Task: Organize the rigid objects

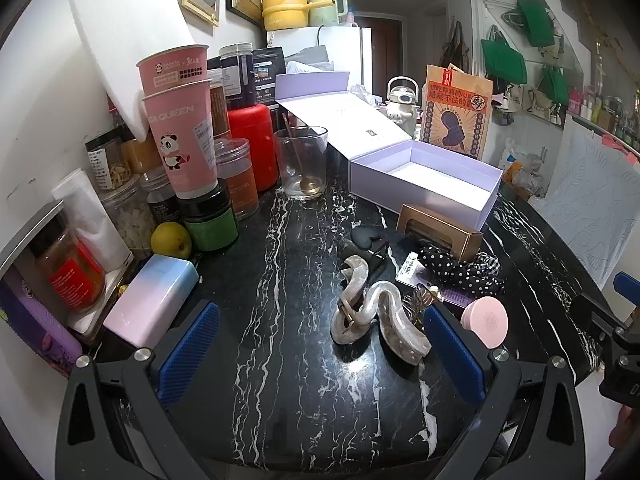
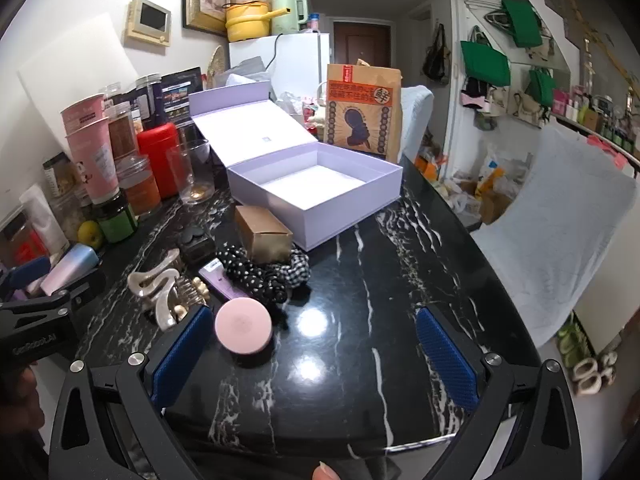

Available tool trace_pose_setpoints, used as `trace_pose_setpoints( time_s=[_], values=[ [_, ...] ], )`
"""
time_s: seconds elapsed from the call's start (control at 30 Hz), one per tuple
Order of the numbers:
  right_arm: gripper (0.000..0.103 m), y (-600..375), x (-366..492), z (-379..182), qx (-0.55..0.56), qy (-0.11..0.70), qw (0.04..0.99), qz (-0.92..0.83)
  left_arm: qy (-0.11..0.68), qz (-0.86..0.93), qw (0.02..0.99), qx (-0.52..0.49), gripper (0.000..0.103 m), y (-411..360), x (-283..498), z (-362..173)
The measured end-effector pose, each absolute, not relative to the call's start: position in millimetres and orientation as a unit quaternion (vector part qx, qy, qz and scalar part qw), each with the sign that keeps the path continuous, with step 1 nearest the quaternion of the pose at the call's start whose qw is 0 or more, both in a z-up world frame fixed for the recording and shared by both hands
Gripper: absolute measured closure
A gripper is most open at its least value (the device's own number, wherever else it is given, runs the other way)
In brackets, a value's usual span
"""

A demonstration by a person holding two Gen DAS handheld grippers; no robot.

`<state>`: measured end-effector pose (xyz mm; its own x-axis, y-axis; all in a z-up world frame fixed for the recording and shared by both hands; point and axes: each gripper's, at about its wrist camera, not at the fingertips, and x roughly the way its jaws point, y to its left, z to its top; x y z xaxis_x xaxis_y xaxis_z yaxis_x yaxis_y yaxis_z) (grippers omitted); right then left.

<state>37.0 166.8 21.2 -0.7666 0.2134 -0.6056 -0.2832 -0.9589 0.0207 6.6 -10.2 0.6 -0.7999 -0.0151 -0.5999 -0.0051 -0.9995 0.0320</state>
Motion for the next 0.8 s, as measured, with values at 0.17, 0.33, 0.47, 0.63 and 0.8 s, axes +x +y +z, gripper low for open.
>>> trace_pose_setpoints(
  time_s=[0.17,0.33,0.47,0.63,0.8],
  values=[
    [0.0,167.0,37.7,21.6,-0.314,0.056,0.133,0.938,-0.014,-0.949,0.0,0.314,0.0,-12.6,6.6,2.8],
    [0.0,165.4,37.4,22.5,-0.313,0.051,0.134,0.939,-0.015,-0.949,-0.001,0.314,0.0,-12.0,7.5,4.0],
    [0.0,164.7,36.7,22.0,-0.314,0.052,0.132,0.939,-0.017,-0.949,-0.005,0.316,0.0,-9.2,8.3,3.2],
    [0.0,165.4,36.7,20.4,-0.311,0.054,0.131,0.94,-0.021,-0.949,-0.006,0.314,0.0,-6.1,9.2,3.6],
    [0.0,165.0,36.6,20.1,-0.312,0.054,0.131,0.939,-0.02,-0.948,-0.008,0.316,0.0,-6.0,8.5,3.0]
  ],
)
